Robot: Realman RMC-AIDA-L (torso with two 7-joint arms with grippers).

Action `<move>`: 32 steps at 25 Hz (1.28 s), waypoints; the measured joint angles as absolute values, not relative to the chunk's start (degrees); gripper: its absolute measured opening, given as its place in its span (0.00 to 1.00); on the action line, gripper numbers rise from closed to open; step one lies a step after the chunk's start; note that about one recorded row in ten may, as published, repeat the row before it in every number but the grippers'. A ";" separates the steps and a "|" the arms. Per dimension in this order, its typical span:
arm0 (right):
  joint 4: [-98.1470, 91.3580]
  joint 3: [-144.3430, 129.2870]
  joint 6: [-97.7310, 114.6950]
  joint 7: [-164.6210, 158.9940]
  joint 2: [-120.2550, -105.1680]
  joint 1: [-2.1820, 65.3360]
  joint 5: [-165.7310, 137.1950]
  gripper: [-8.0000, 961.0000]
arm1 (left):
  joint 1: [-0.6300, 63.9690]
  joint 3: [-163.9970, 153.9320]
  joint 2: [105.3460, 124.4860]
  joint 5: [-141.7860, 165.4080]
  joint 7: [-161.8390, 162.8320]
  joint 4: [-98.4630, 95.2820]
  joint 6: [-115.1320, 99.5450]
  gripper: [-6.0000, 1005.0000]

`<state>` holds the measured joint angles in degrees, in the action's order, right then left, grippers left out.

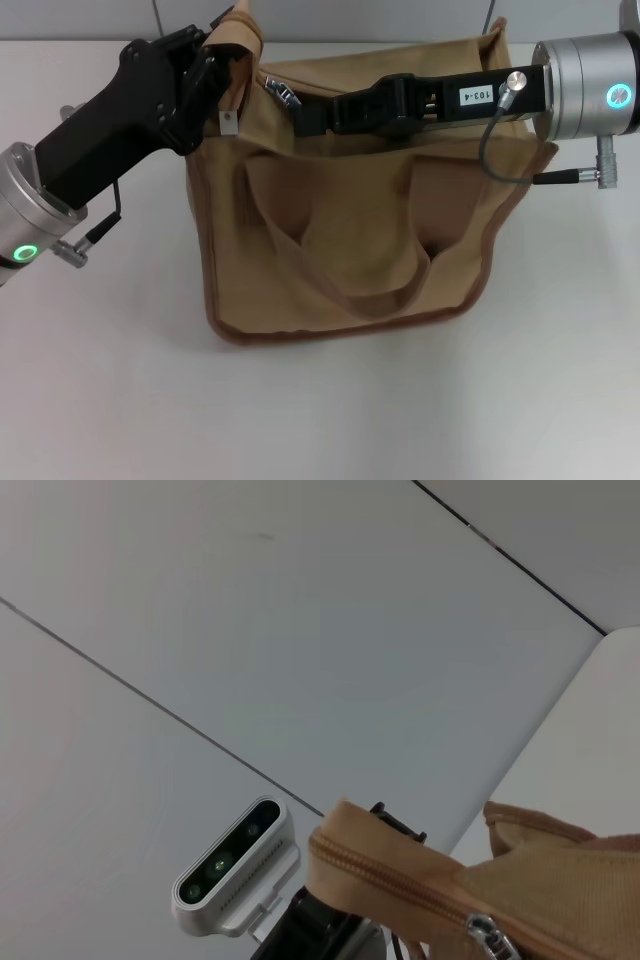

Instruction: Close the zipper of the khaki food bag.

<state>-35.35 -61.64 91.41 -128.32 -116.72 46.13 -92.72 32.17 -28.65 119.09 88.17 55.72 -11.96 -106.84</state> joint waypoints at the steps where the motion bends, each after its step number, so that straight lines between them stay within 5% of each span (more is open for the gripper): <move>1: -35.35 -61.54 91.58 -128.32 -116.72 46.10 -92.72 0.01 | 32.10 -28.65 119.09 88.17 55.73 -11.95 -106.93 0.03; 14: -36.88 -53.87 97.56 -128.59 -115.74 44.52 -91.51 0.03 | 31.74 -28.65 119.09 87.97 55.72 -11.95 -107.14 0.03; 22: -37.30 -54.39 95.60 -128.02 -115.44 46.67 -97.74 0.23 | 31.97 -28.65 119.09 87.97 55.72 -11.95 -107.04 0.03; 28: -45.95 -54.23 95.64 -123.45 -117.79 45.10 -102.69 0.46 | 31.93 -28.65 119.09 87.97 55.69 -11.95 -106.62 0.03; 32: -48.55 -53.95 95.28 -123.28 -118.29 44.36 -102.63 0.48 | 31.88 -28.59 119.09 87.97 55.69 -11.95 -106.61 0.03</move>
